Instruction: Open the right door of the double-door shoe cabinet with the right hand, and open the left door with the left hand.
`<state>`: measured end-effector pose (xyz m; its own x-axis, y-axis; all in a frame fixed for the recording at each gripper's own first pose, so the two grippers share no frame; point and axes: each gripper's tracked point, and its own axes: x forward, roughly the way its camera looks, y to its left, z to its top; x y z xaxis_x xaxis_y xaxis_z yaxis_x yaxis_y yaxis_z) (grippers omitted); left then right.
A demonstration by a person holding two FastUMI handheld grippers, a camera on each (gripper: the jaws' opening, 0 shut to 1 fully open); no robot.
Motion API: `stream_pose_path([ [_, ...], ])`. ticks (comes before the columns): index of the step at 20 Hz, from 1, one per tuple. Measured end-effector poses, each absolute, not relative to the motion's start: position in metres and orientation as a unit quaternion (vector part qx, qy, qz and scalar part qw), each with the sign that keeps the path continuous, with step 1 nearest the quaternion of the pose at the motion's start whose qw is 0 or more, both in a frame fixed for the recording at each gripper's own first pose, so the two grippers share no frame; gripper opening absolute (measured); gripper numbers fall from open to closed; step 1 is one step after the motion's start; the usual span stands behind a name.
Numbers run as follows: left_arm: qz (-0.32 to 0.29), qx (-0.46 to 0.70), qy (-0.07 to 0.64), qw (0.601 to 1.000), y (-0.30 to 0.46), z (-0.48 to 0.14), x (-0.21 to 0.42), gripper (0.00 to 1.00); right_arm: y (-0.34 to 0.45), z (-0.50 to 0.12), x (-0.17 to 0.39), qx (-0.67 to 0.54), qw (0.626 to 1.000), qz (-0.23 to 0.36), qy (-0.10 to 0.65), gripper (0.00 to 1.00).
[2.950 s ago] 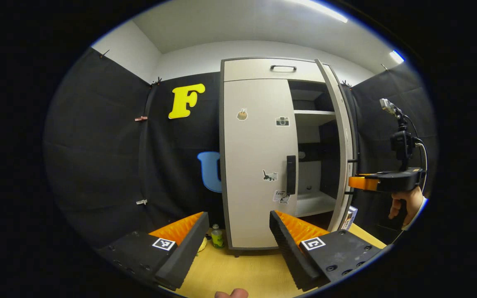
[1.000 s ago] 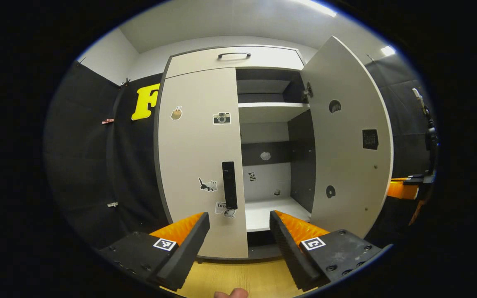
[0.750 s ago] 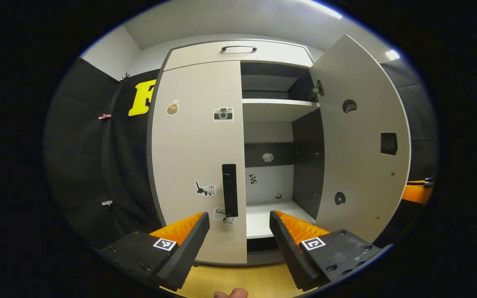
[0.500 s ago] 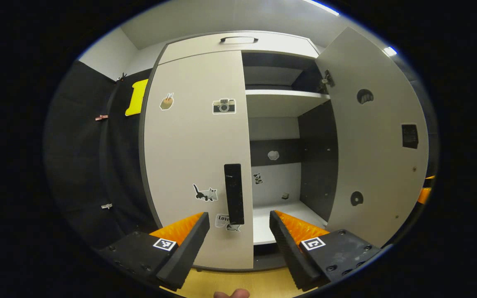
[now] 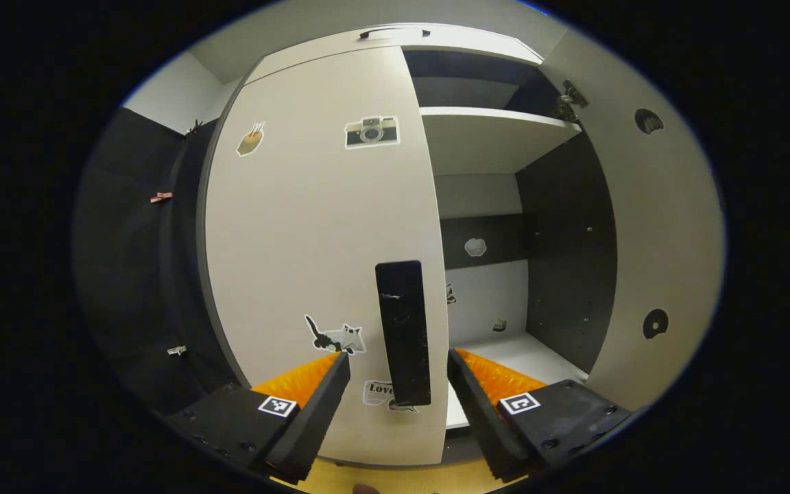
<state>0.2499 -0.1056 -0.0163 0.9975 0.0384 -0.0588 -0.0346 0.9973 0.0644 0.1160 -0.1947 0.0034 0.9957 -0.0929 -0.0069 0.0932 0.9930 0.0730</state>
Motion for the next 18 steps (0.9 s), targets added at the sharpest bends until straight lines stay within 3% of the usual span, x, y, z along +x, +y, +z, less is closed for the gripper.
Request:
stream_pose_path([
  [2, 0.015, 0.027, 0.034, 0.999, -0.105, -0.022, 0.26, 0.86, -0.196, 0.002, 0.114, 0.034, 0.998, -0.049, 0.003, 0.98],
  [9, -0.001, 0.013, 0.028, 1.0, -0.117, -0.022, 0.273, 0.4, -0.197, -0.002, 0.112, 0.017, 0.998, -0.064, 0.01, 0.98],
  [15, 0.0, -0.013, 0.04, 0.999, -0.118, -0.027, 0.273, 0.36, -0.19, 0.001, 0.107, 0.008, 0.998, -0.068, 0.009, 0.98],
  [18, -0.016, -0.03, 0.046, 0.998, -0.118, -0.028, 0.27, 0.25, -0.186, 0.002, 0.1, 0.0, 0.998, -0.07, 0.01, 0.98],
])
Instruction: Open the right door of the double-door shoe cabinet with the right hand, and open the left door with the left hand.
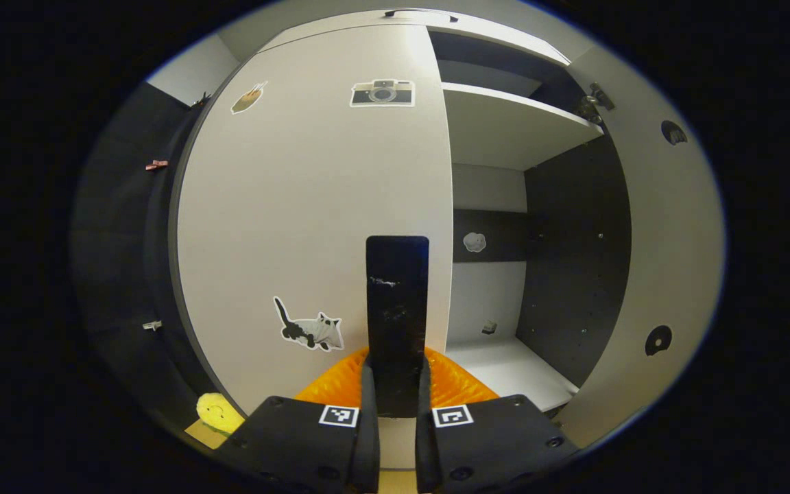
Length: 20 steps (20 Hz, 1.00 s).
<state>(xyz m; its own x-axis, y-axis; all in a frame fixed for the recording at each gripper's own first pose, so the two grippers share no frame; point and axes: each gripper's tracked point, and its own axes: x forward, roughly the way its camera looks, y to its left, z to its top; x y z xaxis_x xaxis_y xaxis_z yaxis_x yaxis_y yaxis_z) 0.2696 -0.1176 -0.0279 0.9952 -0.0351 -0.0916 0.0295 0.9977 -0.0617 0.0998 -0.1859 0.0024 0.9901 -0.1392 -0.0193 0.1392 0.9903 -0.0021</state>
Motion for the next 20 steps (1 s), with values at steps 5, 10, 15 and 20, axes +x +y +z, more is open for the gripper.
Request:
stream_pose_path([
  [5, -0.037, -0.022, 0.048, 0.998, -0.113, -0.025, 0.256, 0.19, -0.168, 0.008, 0.086, 0.002, 0.998, -0.07, 0.001, 0.98],
  [10, -0.058, -0.026, 0.056, 0.996, -0.102, -0.024, 0.231, 0.19, -0.131, 0.011, 0.071, 0.01, 0.999, -0.054, -0.006, 0.98],
  [15, -0.069, -0.033, 0.053, 0.996, -0.084, -0.025, 0.21, 0.18, -0.085, 0.009, 0.058, 0.019, 0.999, -0.026, -0.001, 0.98],
  [20, -0.077, -0.045, 0.048, 0.995, -0.062, -0.025, 0.192, 0.18, -0.053, 0.009, 0.05, 0.019, 1.0, -0.013, 0.0, 0.98],
])
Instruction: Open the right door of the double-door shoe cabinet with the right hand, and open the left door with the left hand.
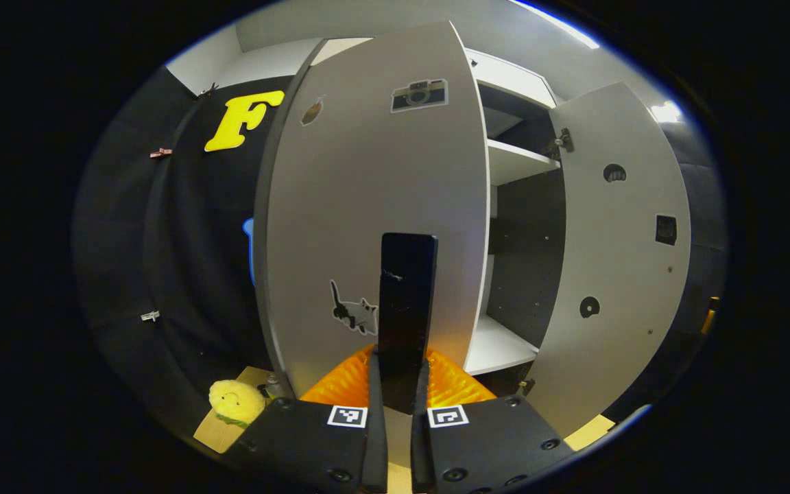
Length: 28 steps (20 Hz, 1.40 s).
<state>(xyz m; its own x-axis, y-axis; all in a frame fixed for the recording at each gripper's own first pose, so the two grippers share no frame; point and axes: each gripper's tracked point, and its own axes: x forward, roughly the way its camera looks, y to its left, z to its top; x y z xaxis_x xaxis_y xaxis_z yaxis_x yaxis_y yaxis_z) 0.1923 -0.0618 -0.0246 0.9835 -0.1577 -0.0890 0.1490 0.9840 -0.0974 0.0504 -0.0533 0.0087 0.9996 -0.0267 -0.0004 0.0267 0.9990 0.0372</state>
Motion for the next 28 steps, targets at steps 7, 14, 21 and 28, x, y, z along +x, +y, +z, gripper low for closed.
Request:
stream_pose_path([
  [7, -0.088, -0.055, 0.048, 0.993, -0.036, -0.022, 0.184, 0.17, -0.012, 0.005, 0.052, 0.031, 0.999, 0.012, 0.011, 0.98],
  [14, -0.077, -0.057, 0.047, 0.994, -0.014, -0.023, 0.175, 0.17, 0.012, 0.006, 0.048, 0.03, 0.999, 0.022, 0.013, 0.98],
  [21, -0.058, -0.066, 0.05, 0.995, 0.037, -0.026, 0.164, 0.14, 0.031, 0.003, 0.054, 0.032, 0.999, 0.037, 0.02, 0.98],
  [28, -0.04, -0.056, 0.049, 0.996, 0.088, -0.027, 0.168, 0.05, 0.047, 0.005, 0.057, 0.019, 0.998, 0.053, 0.021, 0.98],
])
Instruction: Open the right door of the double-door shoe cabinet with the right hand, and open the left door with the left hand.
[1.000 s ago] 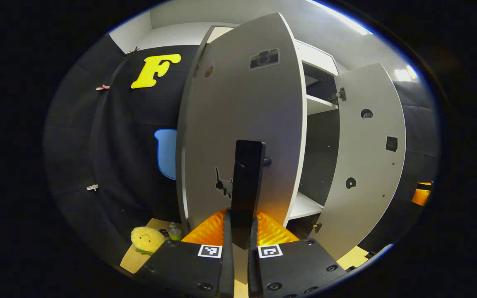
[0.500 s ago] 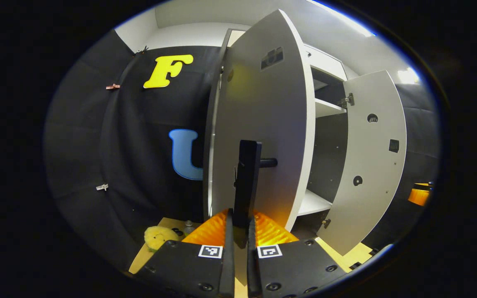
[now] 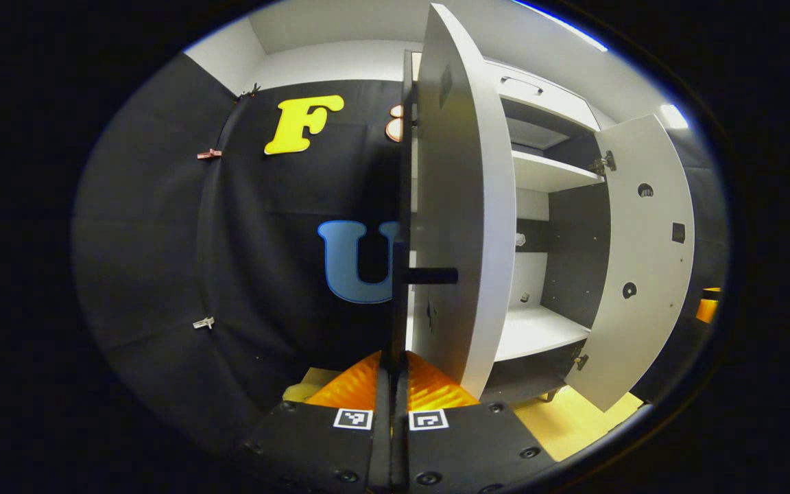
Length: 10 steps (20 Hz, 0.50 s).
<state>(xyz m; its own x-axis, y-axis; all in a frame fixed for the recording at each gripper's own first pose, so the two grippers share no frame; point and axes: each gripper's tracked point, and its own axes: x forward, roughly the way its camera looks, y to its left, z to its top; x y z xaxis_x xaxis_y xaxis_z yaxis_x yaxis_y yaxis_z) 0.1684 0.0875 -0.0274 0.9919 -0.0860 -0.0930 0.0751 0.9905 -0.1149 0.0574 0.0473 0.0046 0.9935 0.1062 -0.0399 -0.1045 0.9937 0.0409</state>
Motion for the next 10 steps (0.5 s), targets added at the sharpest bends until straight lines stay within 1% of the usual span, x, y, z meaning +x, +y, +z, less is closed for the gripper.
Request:
stream_pose_path([
  [1, -0.048, -0.075, 0.05, 0.995, 0.087, -0.0277, 0.1675, 0.03, 0.0478, 0.0043, 0.0581, 0.02, 0.998, 0.053, 0.021, 0.98],
  [3, -0.053, -0.087, 0.045, 0.994, 0.0915, -0.0286, 0.1683, 0.08, 0.0487, 0.0044, 0.0601, 0.023, 0.998, 0.053, 0.023, 0.98],
  [10, -0.036, -0.059, 0.045, 0.997, 0.0921, -0.0274, 0.1652, 0.08, 0.0425, 0.0032, 0.0562, 0.027, 0.998, 0.049, 0.025, 0.98],
])
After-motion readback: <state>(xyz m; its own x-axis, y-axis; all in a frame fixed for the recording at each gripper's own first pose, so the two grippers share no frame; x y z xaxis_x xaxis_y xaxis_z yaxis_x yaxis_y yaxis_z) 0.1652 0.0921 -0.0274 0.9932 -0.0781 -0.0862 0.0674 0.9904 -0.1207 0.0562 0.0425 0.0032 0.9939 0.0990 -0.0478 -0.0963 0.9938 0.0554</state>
